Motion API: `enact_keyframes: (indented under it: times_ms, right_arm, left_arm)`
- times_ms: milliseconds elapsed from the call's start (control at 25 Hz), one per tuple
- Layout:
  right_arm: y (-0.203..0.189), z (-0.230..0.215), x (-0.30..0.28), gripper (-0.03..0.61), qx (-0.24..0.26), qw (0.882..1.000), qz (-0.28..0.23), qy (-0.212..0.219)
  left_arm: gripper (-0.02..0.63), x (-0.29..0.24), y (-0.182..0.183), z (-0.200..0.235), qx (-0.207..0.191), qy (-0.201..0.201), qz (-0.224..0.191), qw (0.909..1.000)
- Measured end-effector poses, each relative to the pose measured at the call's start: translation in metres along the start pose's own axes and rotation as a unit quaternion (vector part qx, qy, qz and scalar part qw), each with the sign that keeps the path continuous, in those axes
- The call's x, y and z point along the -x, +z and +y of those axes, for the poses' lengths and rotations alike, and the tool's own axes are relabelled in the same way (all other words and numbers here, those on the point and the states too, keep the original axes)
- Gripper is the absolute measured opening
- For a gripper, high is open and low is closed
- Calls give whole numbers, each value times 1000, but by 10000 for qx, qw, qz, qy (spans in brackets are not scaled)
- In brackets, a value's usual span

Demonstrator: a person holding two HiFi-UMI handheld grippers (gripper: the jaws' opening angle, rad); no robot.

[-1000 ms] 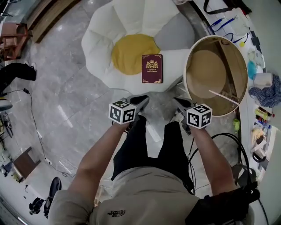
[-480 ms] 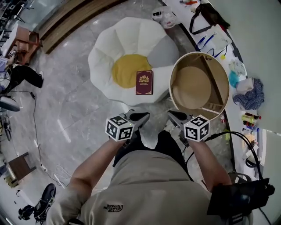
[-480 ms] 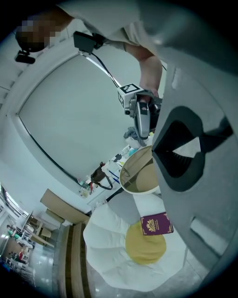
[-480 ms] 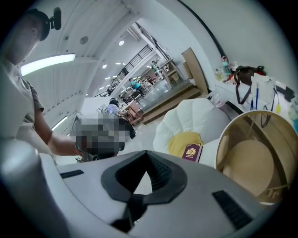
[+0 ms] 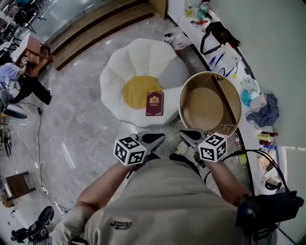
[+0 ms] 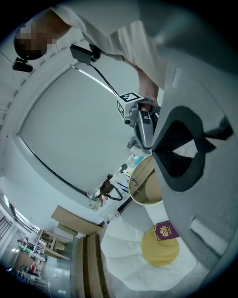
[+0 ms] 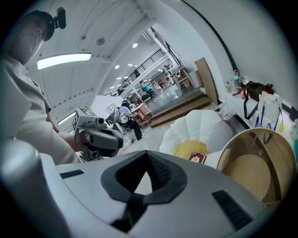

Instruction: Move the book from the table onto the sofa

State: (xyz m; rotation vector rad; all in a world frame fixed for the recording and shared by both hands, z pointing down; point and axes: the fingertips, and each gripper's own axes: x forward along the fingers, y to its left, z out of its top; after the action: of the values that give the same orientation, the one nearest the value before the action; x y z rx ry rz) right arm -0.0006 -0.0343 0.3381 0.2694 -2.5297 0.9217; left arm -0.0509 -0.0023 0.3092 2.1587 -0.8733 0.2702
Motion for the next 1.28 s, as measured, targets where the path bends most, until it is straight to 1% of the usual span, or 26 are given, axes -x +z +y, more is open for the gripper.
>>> enact_keyframes:
  times_ms: [120,240,560,720,1040,1280]
  right_arm:
    - [5,6,7,13,102,9999,-19,51]
    - [9,7,13,12,143,9999,-61,15]
    - [19,15,9,12,416,9991,-109,45]
    - [25,18,5,12,516,9985,-159,81]
    - [35,19,-4,12,525,9982,-267,72]
    - [43,18,-8,12,490,9981,-363,74]
  left_arm:
    - [8,1,7,-7,-33,9,-74,10000]
    - [8,3,9,-9,-96,82,-123,9998]
    - [9,8,14,-6,-241,214,-264,9991]
    - [9,10,18,0,-230,205,-367,9989]
    - [8,15,29,15,-253,265,-437,9984]
    - [9,14,33,22,-229,216,-405,9987]
